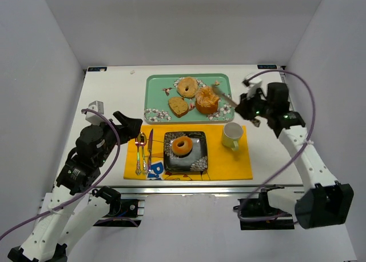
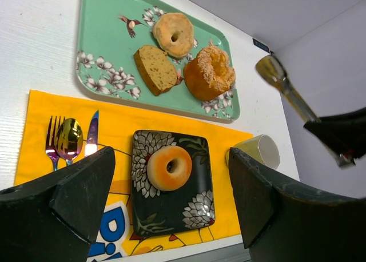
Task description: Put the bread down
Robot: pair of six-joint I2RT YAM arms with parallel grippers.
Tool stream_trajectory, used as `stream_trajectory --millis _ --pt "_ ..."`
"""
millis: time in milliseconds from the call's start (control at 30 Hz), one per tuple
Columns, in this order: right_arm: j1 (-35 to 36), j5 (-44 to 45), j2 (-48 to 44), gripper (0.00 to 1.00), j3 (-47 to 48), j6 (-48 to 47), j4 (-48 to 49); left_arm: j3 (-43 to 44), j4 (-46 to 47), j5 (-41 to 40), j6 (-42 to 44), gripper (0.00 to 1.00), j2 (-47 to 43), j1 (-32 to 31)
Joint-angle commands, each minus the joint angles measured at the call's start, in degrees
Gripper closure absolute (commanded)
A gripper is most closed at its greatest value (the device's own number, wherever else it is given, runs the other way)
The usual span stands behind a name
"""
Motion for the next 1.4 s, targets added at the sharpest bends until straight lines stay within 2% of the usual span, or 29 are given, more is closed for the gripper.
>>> stream_trajectory --millis 0,200,300,567,700,867,967,1000,1200,1367 --pt "-14.0 -3.8 3.8 0.76 3.0 3.5 2.3 -1.1 2.6 1.7 0.5 0.10 0.8 0.2" --pt "-29.4 -1.4 10.9 0.79 -1.1 -0.1 4.5 -1.9 4.8 2.8 1.0 0.10 2.0 0.2" --pt "-33.5 0.9 15.4 0.78 -4.9 -0.4 7.3 -1.9 5.6 3.5 1.1 0.10 2.8 0.2" --pt "-36.3 4.1 23.1 0.71 -9.3 3.1 13.3 -1.9 6.5 4.4 1.1 0.10 4.6 0.2" --pt "-36.3 5.6 26.8 0.53 -11.0 2.4 13.3 -1.9 6.6 4.1 1.1 0.10 4.9 0.2" --pt "-36.6 7.4 29.7 0.41 -12.0 -0.3 12.6 -1.5 6.4 4.1 1.1 0.10 5.3 0.2" --pt "-36.6 6.2 28.2 0.21 -11.4 -1.9 10.9 -1.0 5.8 3.9 1.5 0.10 5.5 0.2" --pt "-36.9 5.2 26.5 0.11 -11.1 -2.3 10.2 -0.8 5.7 3.8 1.6 0.10 5.5 0.2" --pt "-36.9 5.7 19.0 0.11 -5.6 -3.9 3.4 -1.1 5.7 3.5 1.6 0.10 5.1 0.2" --pt "-36.7 5.9 13.7 0.11 0.4 -2.2 3.1 -0.9 5.7 3.5 1.8 0.09 5.2 0.2"
